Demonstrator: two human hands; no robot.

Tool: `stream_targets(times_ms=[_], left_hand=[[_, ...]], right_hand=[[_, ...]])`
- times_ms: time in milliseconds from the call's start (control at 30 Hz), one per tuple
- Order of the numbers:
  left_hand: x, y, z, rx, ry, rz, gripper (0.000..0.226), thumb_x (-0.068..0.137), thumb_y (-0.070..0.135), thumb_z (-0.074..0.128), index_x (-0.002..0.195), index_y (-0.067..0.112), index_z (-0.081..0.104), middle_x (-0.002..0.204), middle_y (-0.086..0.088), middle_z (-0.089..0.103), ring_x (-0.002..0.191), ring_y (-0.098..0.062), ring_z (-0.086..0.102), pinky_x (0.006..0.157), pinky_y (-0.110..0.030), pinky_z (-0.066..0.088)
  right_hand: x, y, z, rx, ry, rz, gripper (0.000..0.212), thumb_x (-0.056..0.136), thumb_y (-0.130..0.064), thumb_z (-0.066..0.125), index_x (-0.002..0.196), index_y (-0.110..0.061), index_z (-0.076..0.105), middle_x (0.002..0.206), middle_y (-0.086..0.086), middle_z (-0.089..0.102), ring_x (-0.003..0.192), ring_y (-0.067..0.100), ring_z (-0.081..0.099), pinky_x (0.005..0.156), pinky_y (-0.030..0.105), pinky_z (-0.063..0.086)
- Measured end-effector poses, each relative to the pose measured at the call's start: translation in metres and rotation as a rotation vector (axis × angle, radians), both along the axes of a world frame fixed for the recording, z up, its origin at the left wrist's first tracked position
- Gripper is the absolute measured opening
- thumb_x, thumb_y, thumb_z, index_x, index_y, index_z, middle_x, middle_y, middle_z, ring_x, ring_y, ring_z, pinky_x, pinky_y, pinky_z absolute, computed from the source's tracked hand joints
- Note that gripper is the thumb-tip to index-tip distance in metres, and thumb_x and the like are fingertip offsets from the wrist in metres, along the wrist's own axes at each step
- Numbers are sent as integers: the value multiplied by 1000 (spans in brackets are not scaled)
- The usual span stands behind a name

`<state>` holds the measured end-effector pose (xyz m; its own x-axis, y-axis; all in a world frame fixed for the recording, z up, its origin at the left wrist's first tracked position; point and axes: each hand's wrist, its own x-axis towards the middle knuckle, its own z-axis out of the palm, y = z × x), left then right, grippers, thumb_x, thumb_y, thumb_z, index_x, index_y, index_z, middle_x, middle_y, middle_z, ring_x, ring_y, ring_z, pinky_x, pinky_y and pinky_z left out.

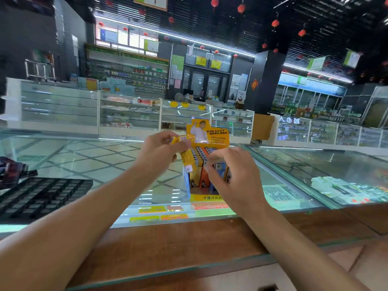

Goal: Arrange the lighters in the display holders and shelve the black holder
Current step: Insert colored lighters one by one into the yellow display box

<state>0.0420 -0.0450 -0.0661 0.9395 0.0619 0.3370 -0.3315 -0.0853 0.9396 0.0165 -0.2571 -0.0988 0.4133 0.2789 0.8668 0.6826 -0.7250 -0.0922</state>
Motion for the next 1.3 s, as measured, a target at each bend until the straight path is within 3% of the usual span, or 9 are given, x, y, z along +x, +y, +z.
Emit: stream_targets(times_ms=[133, 500, 600, 667, 767, 867, 1033, 1133, 1300], left_hand=[[0, 2, 1, -139, 57, -63, 16, 88, 26, 81, 93, 14, 71, 72, 2, 68, 52, -10, 46, 41, -20, 28], [-4, -2, 0, 16, 120, -127, 34, 91, 40, 77, 92, 8, 68, 77, -7, 75, 47, -10, 44, 39, -19, 28], [-4, -3, -3, 38, 148, -73, 47, 101, 50, 58, 88, 8, 73, 63, -6, 63, 42, -12, 41, 38, -20, 28], [1, -1, -4, -6, 174, -28, 48, 105, 38, 44, 89, 6, 76, 59, -6, 58, 42, -15, 40, 43, -23, 28], [4, 2, -4, 35, 169, 15, 33, 98, 20, 49, 91, 7, 78, 59, -7, 56, 41, -17, 39, 45, -22, 27], [5, -1, -8, 81, 143, 12, 23, 96, 16, 57, 94, 4, 76, 59, -7, 58, 44, -20, 40, 43, -22, 29], [5, -3, -9, 112, 80, 64, 16, 97, 16, 64, 87, 7, 71, 64, -7, 70, 48, -18, 59, 44, -23, 40], [5, -1, -8, 59, 60, 50, 13, 96, 12, 68, 87, 3, 71, 68, -8, 75, 69, -30, 78, 49, -27, 51], [2, -1, -5, 18, 68, 24, 11, 98, 16, 69, 92, 7, 71, 77, -14, 78, 79, -34, 78, 51, -28, 52]], right_hand=[[-1, 2, 0, -17, 68, 16, 32, 92, -50, 74, 110, -26, 62, 100, -15, 66, 99, 15, 60, 88, 36, 44], [5, 0, -2, -95, -143, 80, 22, 103, -26, 68, 120, -13, 75, 102, 0, 71, 94, 26, 63, 80, 42, 47], [-2, -1, 4, 183, -77, 130, 21, 109, -27, 55, 116, -13, 69, 108, -3, 67, 103, 15, 62, 89, 30, 49], [-2, -8, 7, 426, -17, 104, 18, 111, -28, 51, 120, -19, 63, 110, -6, 67, 104, 12, 65, 88, 30, 52], [5, -20, 8, 593, 3, -19, 23, 112, -30, 48, 127, -18, 62, 108, -7, 68, 99, 16, 67, 82, 32, 52], [12, -27, 6, 512, 12, -135, 29, 112, -30, 47, 128, -14, 64, 112, -2, 68, 102, 18, 64, 83, 29, 48], [21, -26, 0, 208, 164, -180, 21, 109, -27, 54, 121, -21, 71, 106, -9, 72, 100, 16, 63, 82, 42, 52], [20, -24, -2, 159, 193, -167, 22, 104, -16, 62, 122, -19, 76, 111, -3, 75, 101, 17, 68, 87, 41, 55], [23, -26, -2, 158, 209, -202, 25, 103, -16, 65, 125, -22, 77, 102, -3, 64, 89, 15, 64, 80, 41, 55]])
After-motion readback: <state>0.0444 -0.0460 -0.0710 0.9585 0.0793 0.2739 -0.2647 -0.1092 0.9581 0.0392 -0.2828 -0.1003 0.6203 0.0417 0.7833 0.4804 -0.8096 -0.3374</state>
